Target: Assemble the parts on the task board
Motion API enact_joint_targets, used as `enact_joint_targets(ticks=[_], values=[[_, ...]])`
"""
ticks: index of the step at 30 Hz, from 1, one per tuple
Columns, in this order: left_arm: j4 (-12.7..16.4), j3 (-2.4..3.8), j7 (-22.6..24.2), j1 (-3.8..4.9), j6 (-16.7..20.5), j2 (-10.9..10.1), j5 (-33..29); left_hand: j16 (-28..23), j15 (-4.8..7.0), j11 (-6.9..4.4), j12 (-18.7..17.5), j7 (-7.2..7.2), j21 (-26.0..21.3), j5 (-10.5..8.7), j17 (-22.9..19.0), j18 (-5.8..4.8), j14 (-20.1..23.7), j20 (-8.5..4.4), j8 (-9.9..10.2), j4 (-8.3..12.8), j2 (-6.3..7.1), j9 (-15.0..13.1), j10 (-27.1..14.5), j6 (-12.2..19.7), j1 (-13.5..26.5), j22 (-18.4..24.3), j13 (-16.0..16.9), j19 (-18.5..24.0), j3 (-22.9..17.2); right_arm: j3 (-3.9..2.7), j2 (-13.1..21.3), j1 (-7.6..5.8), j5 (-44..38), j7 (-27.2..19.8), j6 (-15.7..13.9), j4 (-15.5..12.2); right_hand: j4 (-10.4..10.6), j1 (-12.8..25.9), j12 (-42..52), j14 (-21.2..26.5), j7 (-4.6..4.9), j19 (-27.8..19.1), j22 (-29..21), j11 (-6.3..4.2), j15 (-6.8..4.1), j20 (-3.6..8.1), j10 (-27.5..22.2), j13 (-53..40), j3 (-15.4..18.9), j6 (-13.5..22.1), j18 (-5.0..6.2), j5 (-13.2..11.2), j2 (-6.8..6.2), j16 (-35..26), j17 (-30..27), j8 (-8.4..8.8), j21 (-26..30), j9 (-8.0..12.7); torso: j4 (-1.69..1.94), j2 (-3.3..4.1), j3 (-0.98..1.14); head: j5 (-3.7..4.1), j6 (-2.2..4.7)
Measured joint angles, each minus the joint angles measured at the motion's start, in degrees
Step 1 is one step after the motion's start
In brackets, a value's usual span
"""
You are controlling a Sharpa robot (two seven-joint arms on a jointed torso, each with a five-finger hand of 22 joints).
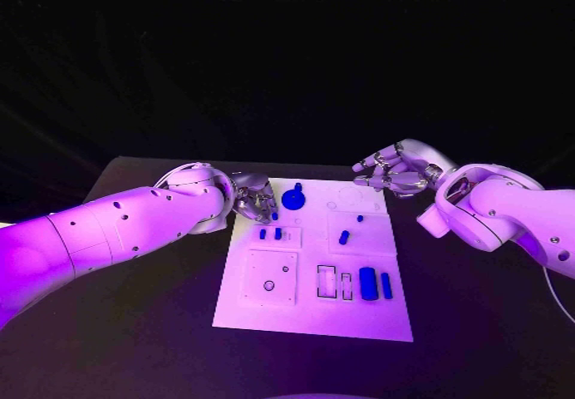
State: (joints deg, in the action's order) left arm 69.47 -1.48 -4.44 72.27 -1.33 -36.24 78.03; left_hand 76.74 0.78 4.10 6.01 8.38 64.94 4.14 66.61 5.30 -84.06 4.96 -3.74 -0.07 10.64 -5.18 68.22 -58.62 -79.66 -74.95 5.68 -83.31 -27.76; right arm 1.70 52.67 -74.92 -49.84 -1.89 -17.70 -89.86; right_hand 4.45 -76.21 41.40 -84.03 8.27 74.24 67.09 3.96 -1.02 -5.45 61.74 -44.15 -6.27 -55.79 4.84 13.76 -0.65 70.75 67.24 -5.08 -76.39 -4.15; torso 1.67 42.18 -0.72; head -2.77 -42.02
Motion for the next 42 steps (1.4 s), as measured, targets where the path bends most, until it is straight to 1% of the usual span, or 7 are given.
enact_joint_targets(ticks=[5, 9, 17, 27, 31, 35, 42], values=[[-1.07, 0.07, 0.59, 0.1, 1.12, -0.24, -1.8, -2.46, -0.85, 1.13, -1.79, -0.02, -5.93, 0.0, -3.74, 0.0, 0.85, 0.62, 0.0, 0.29, 0.3, 0.53, -3.75, 0.81, 0.29, 3.15, -1.32, 2.04, 0.05, 0.01, 0.28, 0.0, -0.38, -0.01, -0.03, 0.72, 0.17, -1.03, -9.34, 0.01, 0.1, -0.8, -2.79, 0.26, 0.01, 0.01, -2.12, 8.33, -1.48, 0.04, 0.0, -0.18, -1.03, -3.96, -3.73, 0.0, 2.18, 0.0, 0.01, -0.04, -0.04, 0.04, 0.22], [-1.6, 0.03, 1.1, 0.02, 2.71, -0.95, -3.12, -5.1, -1.19, 1.52, -2.07, -0.02, -11.25, 0.0, -7.53, 1.42, 2.02, 0.98, 0.0, 0.75, 0.3, 0.63, -4.97, 0.81, 0.29, 6.26, -1.68, 3.49, 0.06, 0.02, 0.41, 0.04, -2.1, 0.15, 0.31, 1.58, 0.23, -1.77, -18.23, -0.09, 0.06, -1.0, -3.8, 0.54, 0.51, -0.2, -3.3, 16.57, -2.91, -0.15, 0.0, -1.26, -1.77, -6.11, -5.78, -0.24, 2.94, 0.0, -0.03, -0.04, -0.05, 0.13, 0.43], [0.94, 0.29, 3.03, 0.07, 7.8, -4.95, -10.68, -7.16, -0.63, 0.86, 0.67, 0.4, -14.77, 0.0, -10.25, 1.42, 2.58, 0.55, -1.38, 2.06, -1.03, 0.51, -0.76, -1.93, -1.03, 8.43, -1.02, 3.92, -2.23, 0.03, 0.65, 1.15, -12.24, 1.75, 2.44, 2.85, -2.09, -4.72, -27.71, -0.09, 0.42, -0.04, -3.26, 0.36, 0.51, -0.29, 1.68, 26.64, -8.08, -4.52, 0.87, -0.5, -2.91, -6.69, -6.02, -0.45, 3.02, -0.06, 0.01, -0.22, -0.12, 0.29, 0.91], [10.01, 0.19, 9.75, -0.46, 17.67, -10.52, -48.57, -15.59, -0.16, 0.09, 4.31, 0.0, -29.16, 0.52, -21.49, 3.99, 7.72, 0.17, -1.99, 0.48, -1.48, 0.36, 1.81, -3.53, 1.24, 16.9, 0.15, 9.06, -1.12, 0.04, -1.14, 3.74, -31.86, 7.49, 4.55, 2.67, -2.9, -4.24, -31.33, -0.1, -0.84, 0.37, -2.81, -0.21, 0.51, 0.12, 3.75, 31.24, -10.92, -6.19, 0.88, -4.04, -3.85, -6.46, -6.17, -0.21, 2.74, -0.11, 0.14, -0.29, -0.17, 1.4, 1.24], [11.84, 0.08, 13.1, -1.17, 18.74, -11.71, -63.38, -17.86, -0.13, 0.09, 4.83, 0.0, -32.98, 0.81, -24.43, 4.04, 9.18, 0.3, -1.99, -0.38, -1.73, 0.54, 1.81, -3.53, 2.03, 19.24, 0.38, 10.17, -0.26, 0.04, -2.41, 4.7, -37.77, 9.95, 5.26, 2.64, -2.71, -3.64, -32.67, -0.1, -0.85, 0.37, -3.35, 0.03, 0.51, 0.12, 3.52, 32.64, -11.22, -6.2, 0.88, -6.0, -4.45, -6.98, -6.74, 0.29, 2.89, -0.05, 0.1, -0.29, -0.21, 1.94, 1.41], [12.41, 0.07, 15.95, -1.36, 18.88, -12.47, -73.2, -19.08, -0.18, 0.09, 5.3, 0.0, -35.11, 0.82, -26.08, 4.02, 10.02, 0.27, -1.99, -0.31, -1.73, 0.57, 1.81, -3.53, 2.03, 20.61, 0.53, 10.75, 0.33, 0.05, -3.82, 5.43, -41.89, 11.74, 5.83, 3.23, -2.55, -2.98, -33.73, -0.1, -0.47, 0.04, -3.93, 0.75, 0.51, -0.21, 2.22, 33.8, -11.38, -5.83, 0.88, -6.47, -5.11, -7.57, -7.32, 0.87, 3.36, 0.11, 0.07, -0.28, -0.18, 2.29, 1.58], [13.16, 0.09, 18.61, -1.43, 18.8, -12.87, -80.86, -20.33, -0.29, 0.05, 5.64, 0.0, -35.65, 0.81, -27.84, 4.03, 10.96, 0.48, -1.99, -0.37, -1.96, 0.69, 1.41, -3.53, 2.26, 21.16, 0.64, 10.95, 0.71, 0.05, -5.54, 6.31, -45.47, 13.44, 6.44, 4.46, -2.8, -2.98, -34.09, 0.11, -0.01, 0.04, -3.93, 0.94, 0.71, -0.21, 2.0, 34.52, -11.94, -5.73, 0.88, -6.66, -5.11, -7.57, -7.32, 1.0, 3.36, 0.18, 0.07, -0.23, -0.17, 2.76, 1.55]])
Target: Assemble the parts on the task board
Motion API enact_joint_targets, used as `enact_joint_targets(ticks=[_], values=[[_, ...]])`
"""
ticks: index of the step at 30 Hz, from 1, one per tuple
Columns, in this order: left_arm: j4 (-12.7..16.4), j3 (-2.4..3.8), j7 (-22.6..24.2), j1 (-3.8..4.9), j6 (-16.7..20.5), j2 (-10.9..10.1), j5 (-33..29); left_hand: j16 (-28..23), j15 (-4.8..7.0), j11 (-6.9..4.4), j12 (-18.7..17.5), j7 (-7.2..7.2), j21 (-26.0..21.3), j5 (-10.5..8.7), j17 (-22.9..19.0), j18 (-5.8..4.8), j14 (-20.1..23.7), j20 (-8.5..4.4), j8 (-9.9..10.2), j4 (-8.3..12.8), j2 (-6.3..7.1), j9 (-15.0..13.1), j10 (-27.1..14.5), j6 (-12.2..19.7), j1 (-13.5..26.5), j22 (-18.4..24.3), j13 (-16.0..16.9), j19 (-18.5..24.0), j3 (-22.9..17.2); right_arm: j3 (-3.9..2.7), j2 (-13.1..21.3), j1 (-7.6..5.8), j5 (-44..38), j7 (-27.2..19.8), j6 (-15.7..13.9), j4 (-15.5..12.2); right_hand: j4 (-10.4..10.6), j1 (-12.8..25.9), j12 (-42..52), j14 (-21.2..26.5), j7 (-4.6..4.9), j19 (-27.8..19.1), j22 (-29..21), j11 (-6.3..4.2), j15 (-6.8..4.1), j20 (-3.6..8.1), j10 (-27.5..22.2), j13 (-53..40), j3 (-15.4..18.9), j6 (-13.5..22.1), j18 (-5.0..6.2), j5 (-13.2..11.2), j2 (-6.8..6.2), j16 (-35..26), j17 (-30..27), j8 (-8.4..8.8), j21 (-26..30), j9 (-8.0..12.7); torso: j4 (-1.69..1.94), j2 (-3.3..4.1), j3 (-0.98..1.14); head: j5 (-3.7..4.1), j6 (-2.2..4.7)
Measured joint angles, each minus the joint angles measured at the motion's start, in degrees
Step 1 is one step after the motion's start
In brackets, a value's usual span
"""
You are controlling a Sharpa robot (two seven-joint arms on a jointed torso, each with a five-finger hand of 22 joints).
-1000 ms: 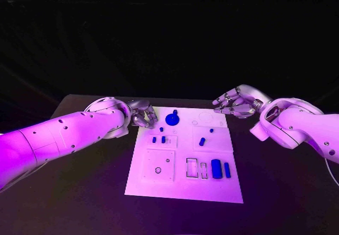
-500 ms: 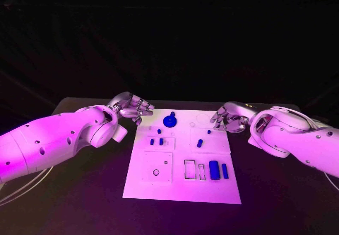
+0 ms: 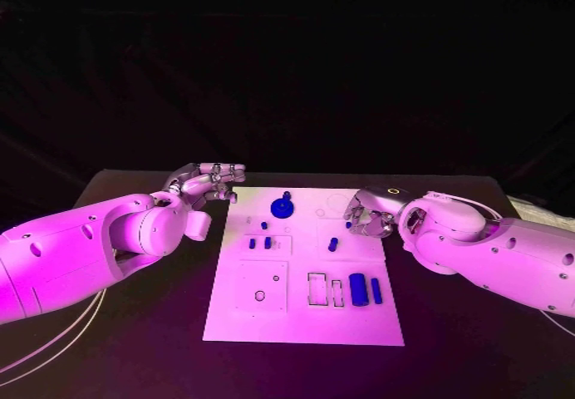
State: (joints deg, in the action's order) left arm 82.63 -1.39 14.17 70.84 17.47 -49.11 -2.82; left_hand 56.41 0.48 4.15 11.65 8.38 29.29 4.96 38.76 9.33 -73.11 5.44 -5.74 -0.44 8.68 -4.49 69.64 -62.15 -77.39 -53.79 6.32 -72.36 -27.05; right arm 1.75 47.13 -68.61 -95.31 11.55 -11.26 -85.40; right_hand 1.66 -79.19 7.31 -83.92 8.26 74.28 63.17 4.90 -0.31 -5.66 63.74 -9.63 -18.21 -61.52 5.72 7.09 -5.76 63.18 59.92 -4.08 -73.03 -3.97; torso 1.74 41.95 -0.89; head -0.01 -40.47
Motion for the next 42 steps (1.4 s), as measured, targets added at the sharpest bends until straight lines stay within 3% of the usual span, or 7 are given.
enact_joint_targets(ticks=[9, 13, 21, 23, 26, 35, 42], values=[[0.42, 0.0, 1.28, -0.03, -0.26, -0.21, -2.8, -0.83, -0.18, 0.04, 0.0, 0.0, -0.54, 0.22, -1.26, 0.0, 0.62, -0.21, 0.0, 0.16, 0.0, 0.07, -0.44, 0.01, 0.0, 0.35, 0.06, 0.21, 0.16, 0.0, -1.17, 0.48, -2.68, 1.45, 0.27, 0.9, 0.0, 0.0, 0.0, 0.0, 0.24, 0.12, 0.14, 0.3, 0.0, -0.12, 0.31, 1.04, -1.73, -0.24, 0.0, -1.66, 0.0, 0.0, 0.0, 0.0, 0.0, 0.0, 0.1, 0.02, -0.01, -0.05, -0.32], [0.46, 0.0, 1.43, -0.04, -0.44, -0.23, -3.19, -1.01, -0.11, 0.07, 0.32, 0.0, -0.79, 0.32, -1.67, 0.0, 0.78, -0.21, 0.0, 0.08, 0.0, 0.08, -0.47, 0.01, 0.0, 0.45, 0.06, 0.21, 0.42, -0.03, -1.51, 0.52, -3.48, 1.82, 0.42, 1.08, -0.04, -0.02, 0.0, 0.0, 0.31, 0.21, 0.49, -0.06, 0.0, -0.21, 1.27, 1.53, -3.03, -0.77, 0.0, -1.97, 0.02, 0.0, 0.08, 0.0, 0.0, -0.13, 0.1, 0.0, -0.01, -0.21, -0.48], [0.48, 0.0, 1.44, -0.05, -0.91, -0.29, -3.39, -2.02, -0.11, 0.24, 0.32, 0.21, -1.13, 0.32, -2.95, -0.01, 1.54, 0.0, 0.0, 0.14, 0.0, 0.12, -1.05, 0.22, -0.01, 0.82, 0.11, 0.41, 0.49, -0.18, -2.06, 0.55, -4.27, 2.12, 1.31, 1.2, -0.73, -1.22, -0.01, -0.03, -0.76, 2.09, 3.45, -1.0, -0.03, 0.23, 4.49, 2.2, -5.63, -3.72, 0.0, -3.78, 1.22, 2.57, 2.48, -0.79, -2.07, -0.64, 0.04, -0.03, -0.02, -0.48, -0.62], [0.5, -0.01, 1.4, -0.05, -1.07, -0.3, -3.38, -2.29, -0.39, 0.24, 0.32, 0.21, -1.45, 0.32, -3.32, 0.0, 1.85, 0.0, 0.0, -0.01, -0.02, 0.18, -1.05, 0.22, 0.01, 0.92, 0.11, 0.41, 0.64, -0.27, -2.18, 0.55, -4.54, 2.31, 1.69, 1.23, -1.37, -1.45, -0.12, -0.11, -0.93, 2.3, 4.1, -1.32, -0.54, 0.43, 5.27, 2.32, -6.27, -4.45, 0.0, -3.81, 1.45, 2.77, 2.76, -1.02, -2.44, -0.7, 0.03, -0.03, -0.02, -0.48, -0.71], [0.54, -0.01, 1.28, -0.05, -1.31, -0.32, -3.22, -2.67, -0.2, 0.33, 0.57, 0.2, -1.78, 0.32, -3.77, -0.01, 2.05, 0.12, 0.0, -0.01, -0.71, 0.17, -1.38, 0.22, -0.27, 1.13, 0.14, 0.53, 0.64, -0.34, -2.41, 0.55, -5.13, 2.73, 2.13, 1.23, -2.15, -1.76, -0.24, -0.11, -1.08, 2.49, 4.58, -1.56, -0.54, 0.62, 5.66, 2.47, -7.37, -4.77, 0.0, -4.01, 1.76, 2.77, 2.76, -1.16, -2.74, -0.88, 0.03, -0.03, -0.01, -0.48, -0.81], [0.63, -0.01, 0.74, -0.05, -2.15, -0.34, -2.14, -3.4, -0.45, 0.25, 0.79, 0.2, -2.01, 0.32, -4.86, -0.01, 2.76, 0.2, 0.0, 0.14, -1.0, 0.17, -1.47, 0.23, -0.56, 1.4, 0.24, 0.61, 0.8, -0.45, -2.81, 0.7, -6.7, 3.83, 2.42, 1.06, -2.45, -1.98, -0.28, -0.11, -1.14, 2.48, 4.69, -1.45, -0.54, 0.62, 5.96, 2.62, -7.66, -4.83, 0.0, -4.14, 1.98, 2.77, 2.76, -1.17, -2.73, -1.11, 0.0, 0.01, 0.01, -0.36, -1.05], [0.59, -0.01, 0.41, -0.05, -2.58, -0.34, -1.58, -3.4, -0.39, 0.25, 0.79, 0.2, -2.01, 0.32, -4.87, -0.01, 2.85, 0.2, -0.22, 0.14, -1.0, 0.17, -1.47, 0.23, -0.55, 1.41, 0.23, 0.61, 0.8, -0.25, -2.34, 1.07, -6.52, 4.54, 0.61, 0.48, -2.44, -1.8, -0.68, -0.11, -1.14, 2.48, 4.75, -1.45, -0.54, 0.62, 5.96, 3.01, -7.98, -4.83, 0.0, -4.14, 2.15, 2.77, 2.63, -1.16, -2.73, -1.08, 0.03, -0.04, 0.02, -0.25, -1.07]])
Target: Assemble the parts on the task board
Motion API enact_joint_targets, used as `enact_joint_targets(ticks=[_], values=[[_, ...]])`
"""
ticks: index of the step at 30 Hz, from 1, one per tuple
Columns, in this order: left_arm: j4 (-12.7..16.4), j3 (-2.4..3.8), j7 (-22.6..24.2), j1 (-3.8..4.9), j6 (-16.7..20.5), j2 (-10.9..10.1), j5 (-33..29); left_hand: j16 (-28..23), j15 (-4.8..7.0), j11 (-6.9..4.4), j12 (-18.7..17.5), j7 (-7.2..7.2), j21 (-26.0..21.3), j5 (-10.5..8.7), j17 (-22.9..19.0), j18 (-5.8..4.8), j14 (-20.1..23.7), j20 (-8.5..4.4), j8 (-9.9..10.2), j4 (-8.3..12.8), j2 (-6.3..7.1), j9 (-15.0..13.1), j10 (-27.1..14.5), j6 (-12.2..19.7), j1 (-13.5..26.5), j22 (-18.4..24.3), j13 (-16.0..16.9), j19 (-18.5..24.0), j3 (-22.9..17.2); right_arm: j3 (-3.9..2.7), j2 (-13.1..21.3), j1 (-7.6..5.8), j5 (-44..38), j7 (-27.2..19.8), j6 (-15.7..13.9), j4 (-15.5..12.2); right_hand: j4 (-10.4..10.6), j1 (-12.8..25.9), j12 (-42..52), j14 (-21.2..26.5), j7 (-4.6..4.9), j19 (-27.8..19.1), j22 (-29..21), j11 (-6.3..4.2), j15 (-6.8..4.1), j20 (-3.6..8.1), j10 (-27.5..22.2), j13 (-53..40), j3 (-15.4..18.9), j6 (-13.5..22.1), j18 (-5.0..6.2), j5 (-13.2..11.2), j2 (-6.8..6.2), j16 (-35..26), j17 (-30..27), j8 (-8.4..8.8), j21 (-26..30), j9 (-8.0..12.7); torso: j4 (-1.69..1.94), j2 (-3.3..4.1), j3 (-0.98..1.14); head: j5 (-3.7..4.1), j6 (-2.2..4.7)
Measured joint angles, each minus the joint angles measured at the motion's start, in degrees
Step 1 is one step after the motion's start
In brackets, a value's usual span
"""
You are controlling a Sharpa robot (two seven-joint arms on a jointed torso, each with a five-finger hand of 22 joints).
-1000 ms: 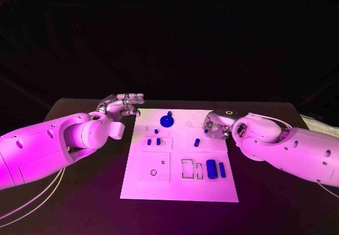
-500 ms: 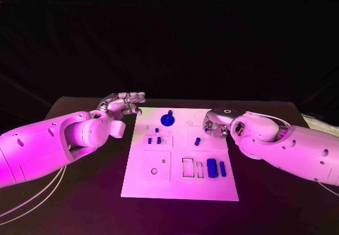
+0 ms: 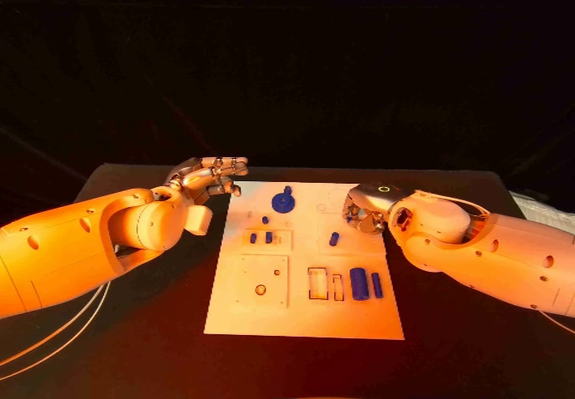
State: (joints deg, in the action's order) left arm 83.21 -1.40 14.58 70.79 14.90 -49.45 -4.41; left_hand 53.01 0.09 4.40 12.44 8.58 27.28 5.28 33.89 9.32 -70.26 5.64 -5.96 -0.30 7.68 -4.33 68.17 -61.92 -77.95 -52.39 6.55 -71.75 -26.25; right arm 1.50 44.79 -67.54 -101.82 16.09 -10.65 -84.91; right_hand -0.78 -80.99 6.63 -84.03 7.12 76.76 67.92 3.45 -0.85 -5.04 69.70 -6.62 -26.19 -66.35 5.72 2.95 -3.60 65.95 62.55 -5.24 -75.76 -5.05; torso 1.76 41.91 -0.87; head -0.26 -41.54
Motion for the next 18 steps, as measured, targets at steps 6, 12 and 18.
enact_joint_targets(ticks=[6, 12, 18], values=[[-0.13, 0.0, -0.37, 0.0, -0.31, 0.01, 0.23, 0.0, 0.0, 0.01, 0.21, 0.0, -0.3, 0.0, -0.1, 0.0, 0.0, 0.0, 0.0, 0.0, 0.0, 0.0, -0.05, 0.0, 0.0, 0.1, 0.0, 0.0, 0.0, -0.16, 1.64, -0.06, 2.74, 0.42, -2.08, -1.47, 0.09, 0.25, -0.64, 0.0, -0.01, 0.0, 0.12, 0.0, 0.0, 0.0, -0.01, 0.05, -0.1, 0.01, 0.0, -0.11, 0.2, 0.0, 0.0, 0.06, -0.21, 0.18, 0.09, -0.06, -0.01, 0.05, 0.03], [-0.14, 0.0, -0.68, 0.0, -0.49, 0.01, 0.33, 0.0, -0.01, 0.0, 0.2, -0.01, -0.3, 0.0, -0.17, 0.0, 0.01, 0.0, 0.0, 0.0, 0.0, 0.0, -0.41, 0.0, 0.0, 0.15, -0.01, 0.0, 0.0, -0.49, 3.7, -1.34, 6.34, 0.57, -3.0, -2.87, 0.13, 1.33, -0.64, 0.0, -0.01, -0.01, 0.12, 0.0, 0.0, 0.0, -0.01, 0.13, -0.33, 0.02, 0.0, -0.11, -0.26, 0.0, 0.0, 0.29, -0.21, 0.13, 0.04, -0.07, -0.02, -0.03, 0.15], [-0.31, 0.0, -0.7, 0.0, -0.47, 0.04, 0.39, 0.0, -0.01, 0.0, 0.2, -0.01, -0.3, 0.0, -0.17, 0.0, 0.01, 0.0, 0.0, 0.0, 0.0, -0.01, -0.41, 0.01, 0.0, 0.2, 0.04, 0.0, 0.0, -0.59, 5.44, -2.24, 9.99, 0.61, -3.73, -5.06, 0.25, 1.54, -0.88, 0.0, -0.01, -0.01, 0.11, 0.0, 0.0, 0.0, 0.0, 0.21, -0.22, 0.02, 0.0, -0.11, -0.46, 0.22, 0.0, 0.29, -0.2, 0.07, -0.05, -0.07, -0.02, -0.09, 0.31]])
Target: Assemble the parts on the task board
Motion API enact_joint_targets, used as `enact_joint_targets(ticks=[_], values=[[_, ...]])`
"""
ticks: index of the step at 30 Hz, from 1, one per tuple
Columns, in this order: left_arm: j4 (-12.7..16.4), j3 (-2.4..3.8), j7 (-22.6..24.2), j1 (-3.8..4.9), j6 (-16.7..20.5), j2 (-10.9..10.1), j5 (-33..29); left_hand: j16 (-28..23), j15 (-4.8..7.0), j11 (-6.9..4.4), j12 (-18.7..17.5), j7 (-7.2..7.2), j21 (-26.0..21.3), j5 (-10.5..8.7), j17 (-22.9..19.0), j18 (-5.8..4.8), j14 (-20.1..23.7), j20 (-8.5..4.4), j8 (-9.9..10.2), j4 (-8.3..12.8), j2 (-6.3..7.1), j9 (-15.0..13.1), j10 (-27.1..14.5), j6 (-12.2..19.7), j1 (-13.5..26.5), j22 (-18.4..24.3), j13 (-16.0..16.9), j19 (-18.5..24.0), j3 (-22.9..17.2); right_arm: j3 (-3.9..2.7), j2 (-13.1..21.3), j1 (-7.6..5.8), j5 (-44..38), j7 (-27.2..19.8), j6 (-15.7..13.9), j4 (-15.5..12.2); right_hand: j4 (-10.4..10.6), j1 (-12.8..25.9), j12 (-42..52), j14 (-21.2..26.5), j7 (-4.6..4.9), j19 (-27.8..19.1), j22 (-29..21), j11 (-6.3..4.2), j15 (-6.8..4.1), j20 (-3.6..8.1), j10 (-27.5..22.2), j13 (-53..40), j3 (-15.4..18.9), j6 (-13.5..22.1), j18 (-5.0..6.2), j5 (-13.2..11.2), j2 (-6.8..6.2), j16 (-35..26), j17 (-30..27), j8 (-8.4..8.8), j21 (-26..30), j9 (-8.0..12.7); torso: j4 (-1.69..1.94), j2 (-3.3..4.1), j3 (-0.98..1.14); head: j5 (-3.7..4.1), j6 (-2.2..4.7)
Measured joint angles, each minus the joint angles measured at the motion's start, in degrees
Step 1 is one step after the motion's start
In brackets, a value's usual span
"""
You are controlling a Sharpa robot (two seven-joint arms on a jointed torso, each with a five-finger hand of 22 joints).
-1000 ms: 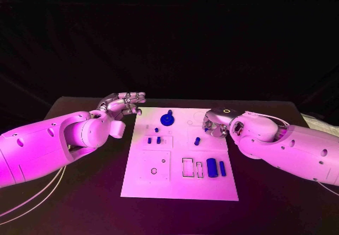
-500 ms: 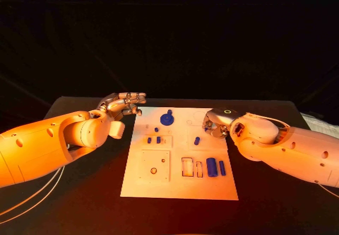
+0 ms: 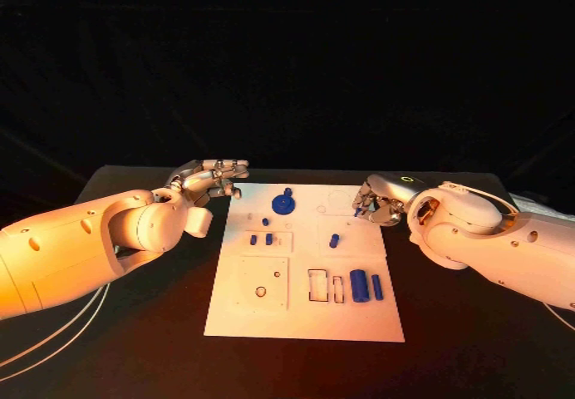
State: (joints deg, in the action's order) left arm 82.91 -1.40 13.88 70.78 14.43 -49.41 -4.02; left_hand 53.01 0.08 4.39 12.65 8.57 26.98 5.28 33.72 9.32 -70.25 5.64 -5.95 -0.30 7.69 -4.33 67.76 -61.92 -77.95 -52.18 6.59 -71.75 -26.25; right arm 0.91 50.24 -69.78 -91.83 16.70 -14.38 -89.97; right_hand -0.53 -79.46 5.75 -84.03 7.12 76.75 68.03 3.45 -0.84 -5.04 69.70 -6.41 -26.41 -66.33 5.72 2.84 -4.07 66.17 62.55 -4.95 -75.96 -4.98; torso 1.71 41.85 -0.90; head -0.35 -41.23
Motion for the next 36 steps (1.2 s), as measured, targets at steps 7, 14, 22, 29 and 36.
enact_joint_targets(ticks=[7, 14, 22, 29, 36], values=[[-0.11, 0.0, -0.01, 0.0, 0.01, 0.25, 0.03, 0.0, 0.0, 0.0, 0.0, 0.0, 0.0, 0.0, 0.0, 0.0, 0.0, 0.0, 0.0, 0.0, 0.0, 0.0, 0.0, 0.0, 0.0, 0.0, 0.0, 0.0, 0.0, -0.05, 0.22, -0.2, 2.51, -0.26, -1.06, -3.8, 0.08, 0.22, -0.22, 0.0, 0.01, 0.0, -0.01, 0.0, 0.0, 0.0, 0.0, 0.09, -0.08, 0.01, 0.0, 0.0, 0.22, 0.0, 0.0, 0.12, 0.03, 0.01, 0.06, 0.01, 0.03, -0.21, 0.19], [-0.19, 0.0, -0.01, -0.01, 0.05, 0.7, 0.05, 0.0, 0.19, 0.0, 0.0, 0.0, 0.0, 0.0, -0.05, 0.0, 0.22, 0.0, 0.0, 0.16, 0.0, -0.01, 0.0, 0.0, 0.0, 0.05, -0.01, 0.0, 0.16, -0.04, -3.12, -0.09, 3.36, -0.97, -1.72, -6.21, 0.15, 0.22, -0.22, 0.0, 0.01, -0.01, -0.01, 0.0, 0.0, 0.0, 0.0, 0.14, -0.15, 0.03, 0.0, 0.0, 0.22, 0.0, 0.0, 0.22, 0.03, 0.08, 0.08, 0.02, -0.01, -0.8, 0.41], [-0.15, -0.01, 0.07, -0.03, 0.04, 1.63, 0.08, 0.0, 0.19, 0.0, 0.02, 0.0, -0.2, 0.23, -0.11, -0.01, 0.22, 0.0, 0.0, 0.16, 0.0, -0.01, 0.0, 0.0, 0.0, 0.11, 0.02, 0.0, 0.16, 0.19, -7.33, 1.64, 2.45, -2.04, -1.42, -7.52, 0.15, 0.21, -0.51, 0.0, 0.1, -0.01, -0.13, 0.01, 0.0, 0.0, -0.01, 0.23, -0.15, 0.28, -0.01, 0.0, 0.21, 0.0, -0.07, 0.23, 0.03, 0.1, 0.16, 0.07, -0.03, -1.83, -0.01], [0.07, -0.01, 0.11, -0.03, 0.03, 2.0, 0.1, 0.0, 0.18, 0.0, 0.23, 0.0, -0.2, 0.23, -0.11, -0.01, 0.22, 0.0, 0.0, 0.16, 0.0, -0.01, 0.0, 0.0, 0.0, 0.11, 0.05, 0.0, 0.16, 0.52, -10.13, 5.01, -0.01, -2.91, -0.05, -6.99, 0.14, 0.21, -0.52, 0.0, 0.12, -0.01, -0.13, 0.01, 0.0, 0.0, -0.01, 0.23, -0.15, 0.31, 0.0, 0.0, 0.21, 0.0, -0.08, 0.33, 0.04, 0.15, 0.18, 0.13, -0.07, -2.76, -0.44], [-0.03, -0.01, 0.16, -0.07, 0.03, 2.6, 0.11, -0.22, 0.18, 0.0, 0.23, 0.0, -0.2, 0.23, -0.11, 0.0, 0.22, 0.0, 0.0, 0.16, 0.0, -0.01, 0.0, 0.0, 0.0, 0.11, 0.04, 0.0, 0.16, 0.54, -12.05, 6.89, -2.07, -3.75, 1.12, -5.86, -0.02, 0.21, -0.52, 0.0, 0.12, -0.01, -0.13, 0.01, 0.01, 0.0, -0.01, 0.28, -0.31, 0.31, 0.0, 0.0, 0.21, -0.01, -0.08, 0.39, 0.04, 0.14, 0.25, 0.12, -0.07, -3.4, -0.86]])
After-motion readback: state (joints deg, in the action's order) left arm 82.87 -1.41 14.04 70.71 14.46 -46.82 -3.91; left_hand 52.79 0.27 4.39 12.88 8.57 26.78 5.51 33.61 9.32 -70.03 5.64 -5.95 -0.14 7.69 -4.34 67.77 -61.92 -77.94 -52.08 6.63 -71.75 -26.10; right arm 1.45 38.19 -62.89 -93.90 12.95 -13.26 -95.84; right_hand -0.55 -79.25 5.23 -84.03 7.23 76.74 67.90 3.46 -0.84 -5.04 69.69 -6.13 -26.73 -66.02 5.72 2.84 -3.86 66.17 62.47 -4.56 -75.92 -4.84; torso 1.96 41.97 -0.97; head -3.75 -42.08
